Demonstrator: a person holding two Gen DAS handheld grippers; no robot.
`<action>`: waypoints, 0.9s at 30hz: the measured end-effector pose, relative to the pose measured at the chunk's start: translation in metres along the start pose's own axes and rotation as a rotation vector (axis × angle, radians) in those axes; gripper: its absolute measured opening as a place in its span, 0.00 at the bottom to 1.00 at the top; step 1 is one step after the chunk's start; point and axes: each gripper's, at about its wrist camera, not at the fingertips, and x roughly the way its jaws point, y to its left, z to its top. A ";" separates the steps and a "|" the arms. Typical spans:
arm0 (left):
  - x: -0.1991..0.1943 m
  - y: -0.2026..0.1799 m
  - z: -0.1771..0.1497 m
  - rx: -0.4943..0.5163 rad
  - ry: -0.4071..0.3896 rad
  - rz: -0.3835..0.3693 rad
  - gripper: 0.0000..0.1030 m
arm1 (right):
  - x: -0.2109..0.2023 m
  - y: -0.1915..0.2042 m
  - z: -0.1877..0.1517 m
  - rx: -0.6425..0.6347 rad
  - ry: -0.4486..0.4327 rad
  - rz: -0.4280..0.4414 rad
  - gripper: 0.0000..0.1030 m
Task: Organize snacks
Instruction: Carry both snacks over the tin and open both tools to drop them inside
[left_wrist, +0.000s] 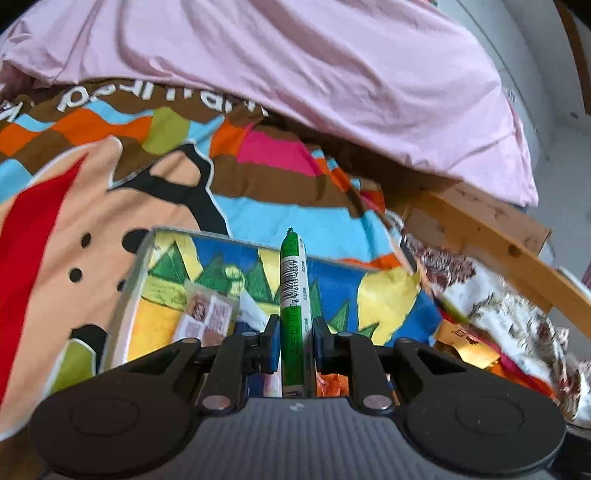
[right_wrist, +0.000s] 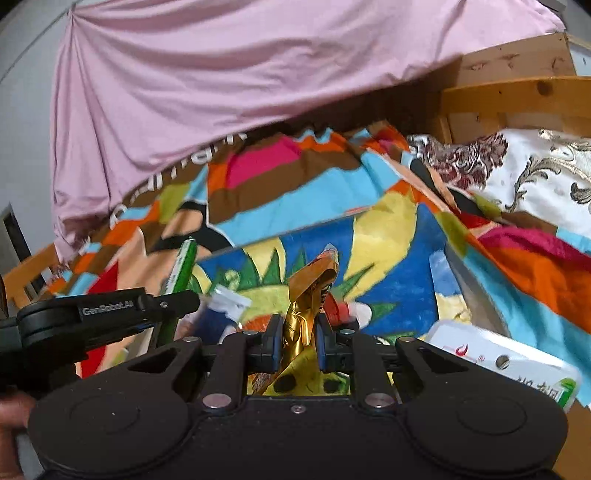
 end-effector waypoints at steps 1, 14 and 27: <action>0.004 -0.002 -0.003 0.013 0.013 0.006 0.19 | 0.002 0.001 -0.001 -0.010 0.006 -0.004 0.19; 0.027 -0.007 -0.017 0.042 0.100 0.038 0.22 | 0.013 0.013 -0.010 -0.139 0.071 -0.111 0.26; 0.008 -0.009 -0.004 0.005 0.004 0.018 0.76 | -0.016 0.013 0.010 -0.181 -0.055 -0.183 0.63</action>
